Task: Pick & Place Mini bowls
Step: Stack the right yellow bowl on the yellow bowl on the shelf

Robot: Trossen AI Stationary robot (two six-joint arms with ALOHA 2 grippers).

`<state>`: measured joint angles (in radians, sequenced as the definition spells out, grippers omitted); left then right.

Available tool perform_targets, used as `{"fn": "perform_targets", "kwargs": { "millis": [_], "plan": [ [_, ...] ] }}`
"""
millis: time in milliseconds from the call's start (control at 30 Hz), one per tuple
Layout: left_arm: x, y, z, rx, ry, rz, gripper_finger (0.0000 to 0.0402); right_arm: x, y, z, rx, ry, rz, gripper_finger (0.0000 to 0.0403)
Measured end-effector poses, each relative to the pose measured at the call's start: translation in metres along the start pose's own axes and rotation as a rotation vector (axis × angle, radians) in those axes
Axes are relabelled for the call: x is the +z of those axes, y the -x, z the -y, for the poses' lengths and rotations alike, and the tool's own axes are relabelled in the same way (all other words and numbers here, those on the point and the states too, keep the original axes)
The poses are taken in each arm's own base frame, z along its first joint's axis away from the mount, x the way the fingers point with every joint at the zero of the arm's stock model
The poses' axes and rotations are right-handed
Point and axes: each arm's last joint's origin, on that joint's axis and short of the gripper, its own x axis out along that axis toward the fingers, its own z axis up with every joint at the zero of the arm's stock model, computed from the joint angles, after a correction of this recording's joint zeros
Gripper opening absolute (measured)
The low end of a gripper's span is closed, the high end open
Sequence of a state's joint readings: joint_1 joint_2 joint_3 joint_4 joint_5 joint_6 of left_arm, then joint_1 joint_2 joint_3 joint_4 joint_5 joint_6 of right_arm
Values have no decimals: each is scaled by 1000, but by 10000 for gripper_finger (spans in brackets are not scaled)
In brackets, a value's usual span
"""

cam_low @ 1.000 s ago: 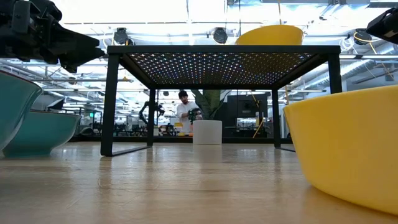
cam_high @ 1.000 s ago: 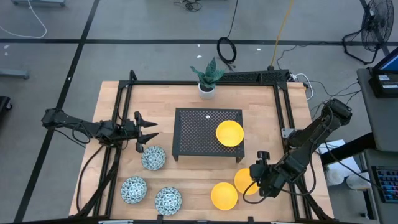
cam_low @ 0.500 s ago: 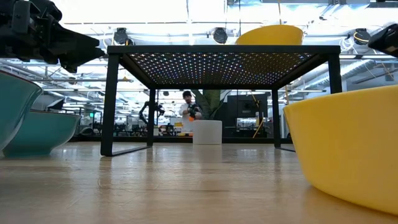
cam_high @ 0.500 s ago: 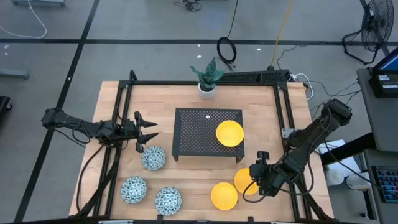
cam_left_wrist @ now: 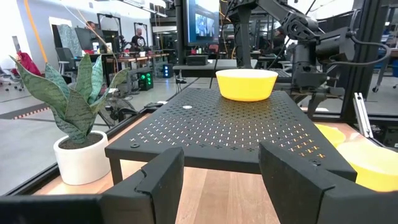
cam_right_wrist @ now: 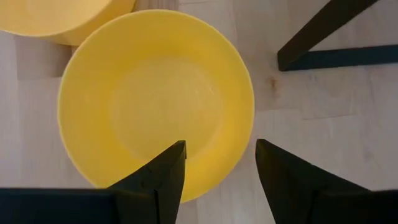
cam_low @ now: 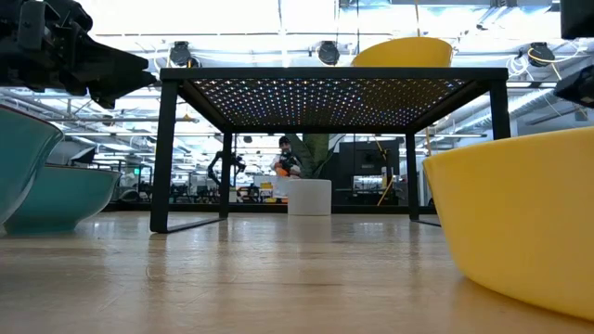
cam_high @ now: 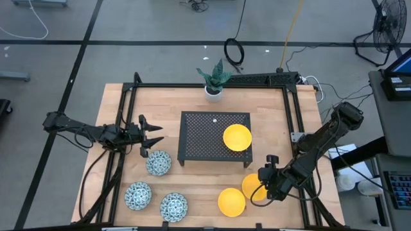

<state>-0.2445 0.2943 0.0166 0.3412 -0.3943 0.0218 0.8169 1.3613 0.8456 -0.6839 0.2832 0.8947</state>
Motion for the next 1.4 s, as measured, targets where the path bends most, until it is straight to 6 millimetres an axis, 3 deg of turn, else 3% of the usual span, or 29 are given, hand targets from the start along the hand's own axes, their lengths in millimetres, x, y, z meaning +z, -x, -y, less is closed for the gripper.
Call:
{"fn": "perform_targets", "kwargs": {
  "millis": [833,1400],
  "plan": [
    [0,0,0,0,0,0,212,8,-15,14,36,-129,-39,181],
    [0,0,0,0,0,0,212,17,-19,25,58,-328,-118,180]
  ]
}}
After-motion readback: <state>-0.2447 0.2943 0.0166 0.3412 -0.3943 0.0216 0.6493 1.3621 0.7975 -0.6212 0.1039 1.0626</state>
